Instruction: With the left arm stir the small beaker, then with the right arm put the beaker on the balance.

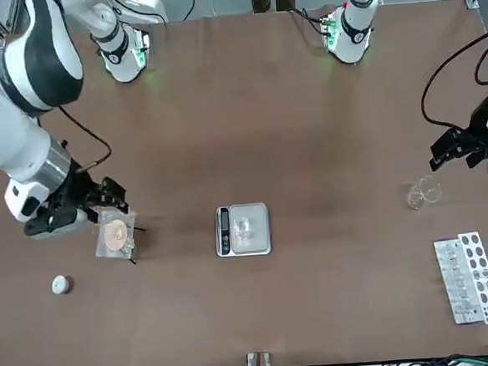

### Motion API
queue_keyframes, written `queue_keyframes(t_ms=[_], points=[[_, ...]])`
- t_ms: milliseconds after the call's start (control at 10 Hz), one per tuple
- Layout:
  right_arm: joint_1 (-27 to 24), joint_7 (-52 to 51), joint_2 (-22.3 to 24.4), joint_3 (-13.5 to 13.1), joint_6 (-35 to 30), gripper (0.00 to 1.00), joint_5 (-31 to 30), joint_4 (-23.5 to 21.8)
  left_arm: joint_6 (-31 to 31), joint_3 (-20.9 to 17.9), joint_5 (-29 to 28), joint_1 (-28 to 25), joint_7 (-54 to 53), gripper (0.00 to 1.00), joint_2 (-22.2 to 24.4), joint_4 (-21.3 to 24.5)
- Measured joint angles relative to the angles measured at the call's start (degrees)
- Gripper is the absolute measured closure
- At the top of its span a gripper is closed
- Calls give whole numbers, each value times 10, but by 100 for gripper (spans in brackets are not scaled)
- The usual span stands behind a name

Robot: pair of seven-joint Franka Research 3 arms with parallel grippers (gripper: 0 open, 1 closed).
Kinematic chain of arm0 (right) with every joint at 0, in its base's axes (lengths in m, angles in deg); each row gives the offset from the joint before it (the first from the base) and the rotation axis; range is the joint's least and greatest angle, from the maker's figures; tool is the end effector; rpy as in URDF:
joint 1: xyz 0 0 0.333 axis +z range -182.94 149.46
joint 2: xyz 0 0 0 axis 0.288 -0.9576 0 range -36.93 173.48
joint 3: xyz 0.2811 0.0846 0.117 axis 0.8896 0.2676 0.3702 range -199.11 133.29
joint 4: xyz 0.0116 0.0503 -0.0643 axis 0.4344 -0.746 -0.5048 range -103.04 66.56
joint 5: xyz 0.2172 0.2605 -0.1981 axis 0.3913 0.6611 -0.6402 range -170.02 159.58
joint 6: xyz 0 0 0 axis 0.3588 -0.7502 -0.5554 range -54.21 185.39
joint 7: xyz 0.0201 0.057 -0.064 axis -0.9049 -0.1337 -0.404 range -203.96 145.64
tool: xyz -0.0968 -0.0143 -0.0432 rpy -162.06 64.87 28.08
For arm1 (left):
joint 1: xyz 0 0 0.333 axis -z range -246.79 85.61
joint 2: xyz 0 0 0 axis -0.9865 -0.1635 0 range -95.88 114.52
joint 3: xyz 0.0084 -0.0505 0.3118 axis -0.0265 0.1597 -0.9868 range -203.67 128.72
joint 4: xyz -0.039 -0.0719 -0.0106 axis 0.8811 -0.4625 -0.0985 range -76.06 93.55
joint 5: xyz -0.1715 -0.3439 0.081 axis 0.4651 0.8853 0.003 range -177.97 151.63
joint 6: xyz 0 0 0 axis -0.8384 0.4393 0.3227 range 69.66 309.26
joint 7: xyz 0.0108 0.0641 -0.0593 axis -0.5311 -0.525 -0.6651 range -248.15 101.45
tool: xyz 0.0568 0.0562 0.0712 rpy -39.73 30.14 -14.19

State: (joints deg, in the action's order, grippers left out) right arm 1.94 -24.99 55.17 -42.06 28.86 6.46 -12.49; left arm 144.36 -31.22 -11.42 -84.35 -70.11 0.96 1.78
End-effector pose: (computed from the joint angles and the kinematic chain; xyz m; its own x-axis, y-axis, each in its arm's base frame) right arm 0.6347 0.1327 0.5559 0.9880 0.0390 0.1497 0.0654 -0.9822 -0.1761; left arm 0.6148 -0.0246 0.6018 0.9926 0.0217 0.1198 0.0154 -0.9985 0.0533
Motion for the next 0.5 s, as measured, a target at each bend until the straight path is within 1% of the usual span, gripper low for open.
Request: queue_keyframes(t_ms=[200,500], points=[[-7,4,0,-15,-43,0,-8,18,0,0,0,0,0,1,0,0],[-11,4,2,-50,-84,0,-29,40,0,0,0,0,0,1,0,0]])
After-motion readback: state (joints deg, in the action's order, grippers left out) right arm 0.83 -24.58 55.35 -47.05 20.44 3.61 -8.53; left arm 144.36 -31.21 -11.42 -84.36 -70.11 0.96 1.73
